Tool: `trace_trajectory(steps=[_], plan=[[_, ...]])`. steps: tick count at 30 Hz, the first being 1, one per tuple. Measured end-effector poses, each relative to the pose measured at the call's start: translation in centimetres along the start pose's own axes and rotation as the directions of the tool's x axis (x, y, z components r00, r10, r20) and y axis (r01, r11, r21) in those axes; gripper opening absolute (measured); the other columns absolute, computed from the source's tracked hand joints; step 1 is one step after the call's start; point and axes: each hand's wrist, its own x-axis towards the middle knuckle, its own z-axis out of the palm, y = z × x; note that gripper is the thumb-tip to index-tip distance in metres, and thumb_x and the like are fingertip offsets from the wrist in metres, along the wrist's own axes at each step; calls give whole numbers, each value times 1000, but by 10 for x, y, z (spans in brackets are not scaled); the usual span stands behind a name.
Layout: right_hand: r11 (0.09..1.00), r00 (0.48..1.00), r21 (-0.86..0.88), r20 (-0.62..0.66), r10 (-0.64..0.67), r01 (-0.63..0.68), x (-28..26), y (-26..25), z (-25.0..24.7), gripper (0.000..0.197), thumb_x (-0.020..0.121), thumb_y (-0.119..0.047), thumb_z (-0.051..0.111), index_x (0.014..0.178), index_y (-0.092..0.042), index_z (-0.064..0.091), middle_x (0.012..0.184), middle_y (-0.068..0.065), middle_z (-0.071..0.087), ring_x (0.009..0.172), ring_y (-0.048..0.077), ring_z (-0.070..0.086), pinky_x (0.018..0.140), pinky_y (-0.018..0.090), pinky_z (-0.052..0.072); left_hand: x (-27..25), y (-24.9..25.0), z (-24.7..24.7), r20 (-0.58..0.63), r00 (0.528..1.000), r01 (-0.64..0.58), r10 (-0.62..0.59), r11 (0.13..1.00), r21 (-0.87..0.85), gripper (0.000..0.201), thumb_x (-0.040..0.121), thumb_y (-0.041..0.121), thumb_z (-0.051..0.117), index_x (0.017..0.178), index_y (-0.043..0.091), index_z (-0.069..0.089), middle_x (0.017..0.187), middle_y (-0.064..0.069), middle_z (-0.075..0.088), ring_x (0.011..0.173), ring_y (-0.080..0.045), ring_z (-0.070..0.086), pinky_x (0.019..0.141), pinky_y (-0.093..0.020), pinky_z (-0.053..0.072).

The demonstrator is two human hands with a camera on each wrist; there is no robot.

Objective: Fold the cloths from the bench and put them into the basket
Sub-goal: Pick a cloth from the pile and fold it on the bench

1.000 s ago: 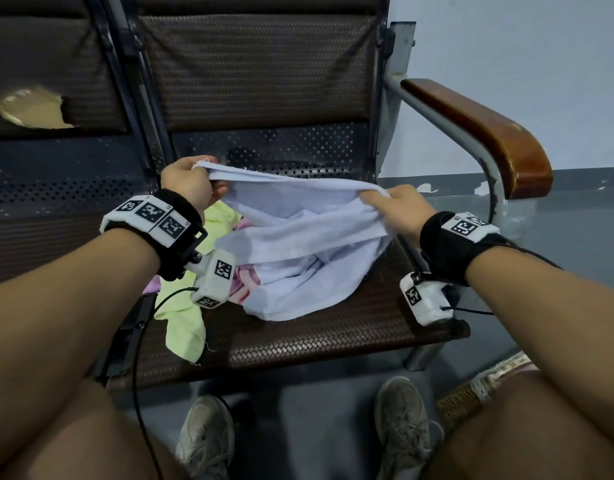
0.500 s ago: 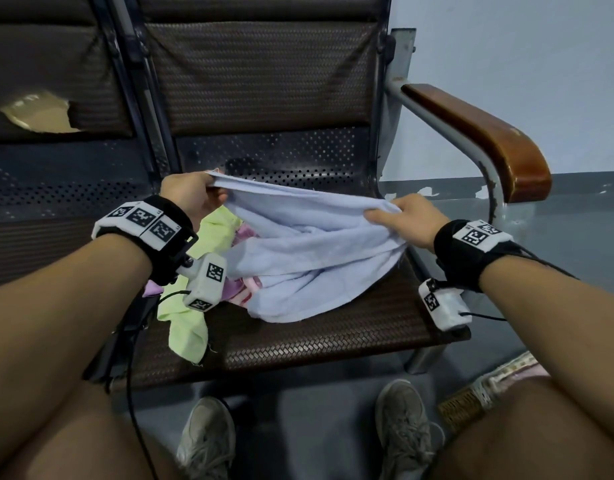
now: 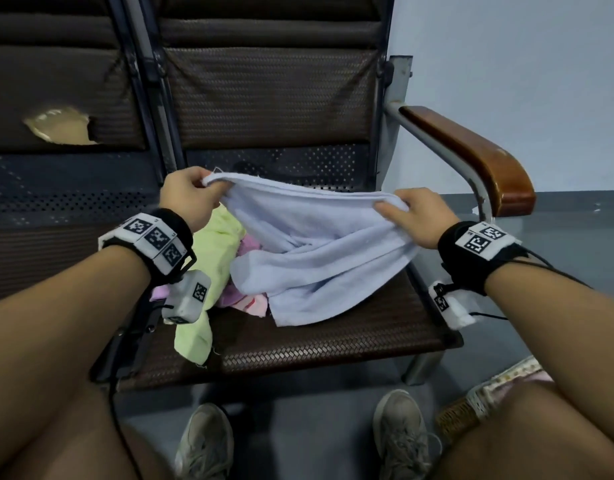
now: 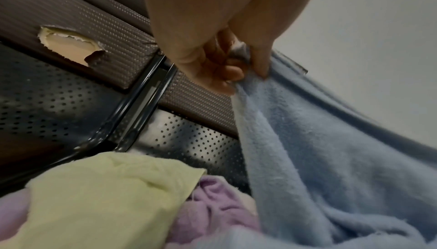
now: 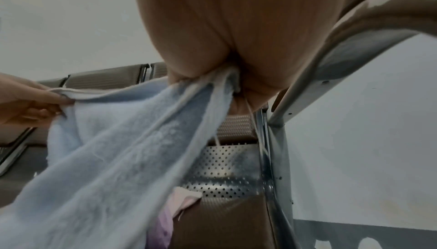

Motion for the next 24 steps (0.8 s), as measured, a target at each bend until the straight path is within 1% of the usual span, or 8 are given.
trace_trajectory(steps=[3,5,7,10,13,18,22,24], plan=[[998,995,-15,-80,-57,56,6,-14,-23,24,102,-26,48,84,-16,61,77,2,59,79,25,55,70,32,37,4,21,-5,-49,997,-70,64,990,-124,27,87,37,68,81,10,65,74,-7,64,70,-27,64,71,-48,59],[995,997,74,-60,-56,60,13,-25,-39,26,98,-7,43,97,-15,68,84,2,61,80,21,55,72,29,41,10,36,-10,-95,990,-118,105,982,-148,27,91,34,61,71,16,59,61,12,56,59,-6,50,59,-30,46],[977,998,214,-58,5,7,18,-39,-55,33,93,0,38,88,-16,67,76,4,60,70,17,54,64,28,42,15,53,-16,-125,986,-131,114,981,-140,35,96,35,52,64,20,47,58,10,43,57,-5,38,60,-28,32],[966,984,258,-173,45,1,25,-61,-78,32,94,-9,38,79,-8,66,79,16,66,73,23,57,68,31,43,21,81,-25,-181,973,-161,142,983,-92,44,102,37,40,61,22,32,63,9,33,63,-11,34,65,-31,27],[979,965,199,-262,12,42,28,-76,-97,36,87,-32,39,59,-12,49,60,-1,53,66,23,47,61,31,39,22,106,-35,-199,962,-198,188,980,-30,46,101,42,39,61,21,31,62,9,32,58,-9,32,61,-32,27],[959,988,282,-149,27,16,31,-72,-116,59,89,-59,55,61,-9,44,59,-6,39,58,10,38,58,28,35,27,112,-53,-163,961,-220,224,975,46,57,89,55,50,61,7,42,60,0,31,58,-16,30,55,-35,25],[909,983,398,-72,168,-126,33,-74,-120,57,91,-57,61,70,-4,60,68,7,48,63,18,45,64,30,40,26,117,-48,-205,979,-23,10,998,-61,51,82,51,56,48,15,43,51,6,32,54,-18,33,57,-31,33],[870,970,455,-50,239,-191,35,-82,-118,47,92,-52,62,82,-7,63,79,12,57,72,24,55,72,34,46,24,127,-40,-217,965,112,-149,979,-172,37,78,48,61,63,14,66,62,2,54,64,-28,53,70,-37,52]])
